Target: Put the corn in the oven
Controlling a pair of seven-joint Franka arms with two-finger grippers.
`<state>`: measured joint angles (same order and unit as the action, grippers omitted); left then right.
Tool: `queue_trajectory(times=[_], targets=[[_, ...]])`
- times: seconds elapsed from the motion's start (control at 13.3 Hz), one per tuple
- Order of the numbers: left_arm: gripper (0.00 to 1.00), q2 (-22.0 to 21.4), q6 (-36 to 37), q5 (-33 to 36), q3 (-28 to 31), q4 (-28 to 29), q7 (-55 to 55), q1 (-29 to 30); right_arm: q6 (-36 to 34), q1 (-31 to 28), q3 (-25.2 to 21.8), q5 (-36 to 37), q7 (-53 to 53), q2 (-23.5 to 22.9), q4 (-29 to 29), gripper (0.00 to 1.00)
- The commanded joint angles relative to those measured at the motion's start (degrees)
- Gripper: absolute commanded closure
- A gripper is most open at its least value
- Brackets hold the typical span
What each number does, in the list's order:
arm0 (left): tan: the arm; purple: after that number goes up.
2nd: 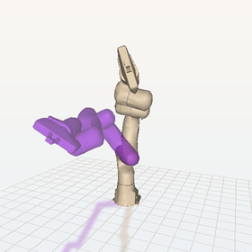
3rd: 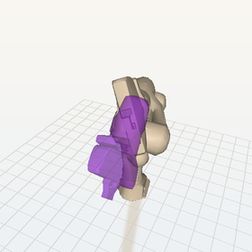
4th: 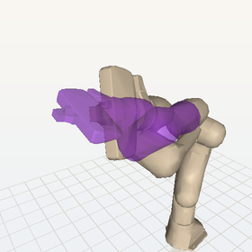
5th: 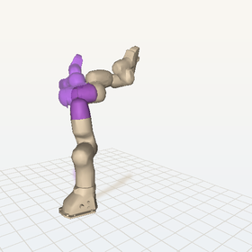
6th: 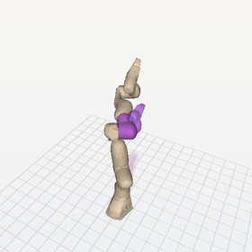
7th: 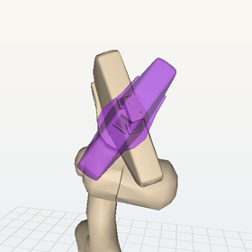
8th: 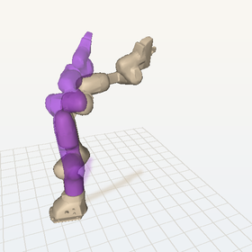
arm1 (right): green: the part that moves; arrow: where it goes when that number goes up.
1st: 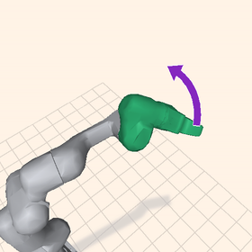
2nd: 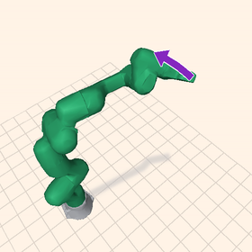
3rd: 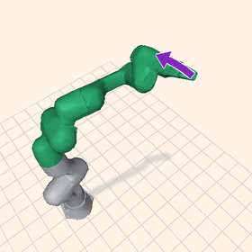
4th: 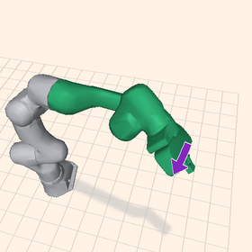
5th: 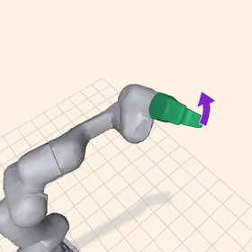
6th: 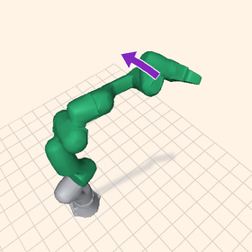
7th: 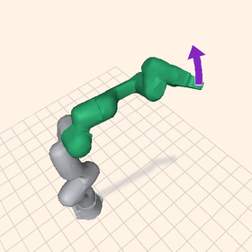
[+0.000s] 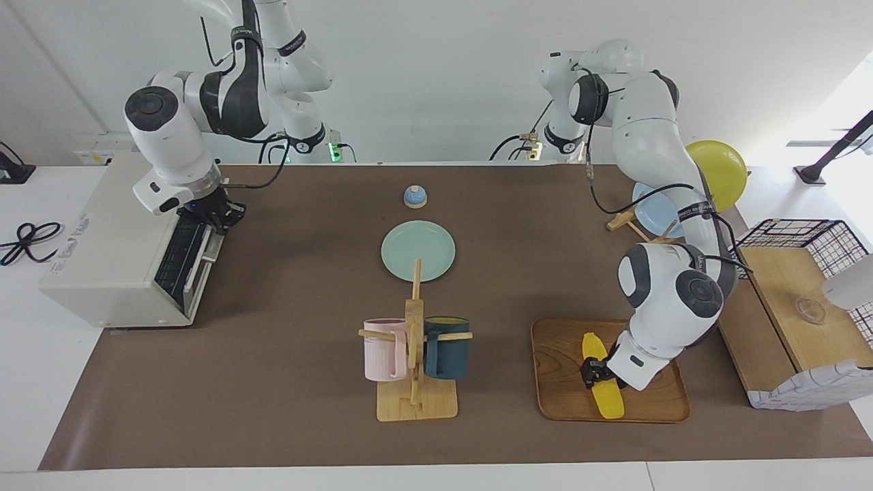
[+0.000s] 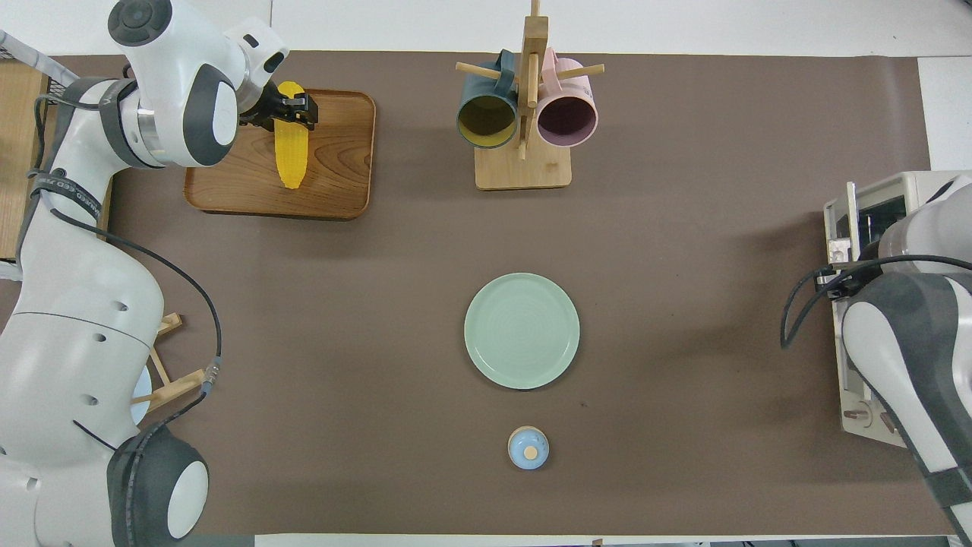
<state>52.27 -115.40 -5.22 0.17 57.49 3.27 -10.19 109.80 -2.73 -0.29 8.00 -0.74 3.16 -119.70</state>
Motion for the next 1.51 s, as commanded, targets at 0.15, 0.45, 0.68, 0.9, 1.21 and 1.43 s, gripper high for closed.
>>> queue_trajectory(times=[0.15,0.45,0.68,0.9,1.21,1.43], targets=[[1.00,0.7,1.0,0.9,0.6,-0.9,-0.4,-0.4,3.5,0.3,-0.4,0.7,-2.6,-2.0,-2.5,1.00],[1.00,-7.1,8.7,0.3,0.4,1.9,1.5,-0.7,6.8,0.2,-0.4,0.8,-2.6,-3.9,-3.5,1.00],[1.00,-17.1,8.5,0.3,0.2,12.8,6.7,-2.9,8.7,0.3,-0.4,0.7,-2.7,-4.5,-3.9,1.00],[1.00,-28.7,8.3,-0.8,-0.3,26.2,12.6,-5.9,10.3,1.8,-0.2,-0.7,-3.0,-4.6,-4.6,1.00],[1.00,-35.5,6.9,-2.7,-0.1,35.1,24.4,-14.7,15.4,3.4,-0.2,-1.5,-4.0,-6.1,-7.0,1.00],[1.00,-39.1,-4.2,-2.7,-0.1,44.9,31.6,-22.0,17.4,4.8,-0.2,-1.8,-4.4,-8.0,-7.1,1.00]])
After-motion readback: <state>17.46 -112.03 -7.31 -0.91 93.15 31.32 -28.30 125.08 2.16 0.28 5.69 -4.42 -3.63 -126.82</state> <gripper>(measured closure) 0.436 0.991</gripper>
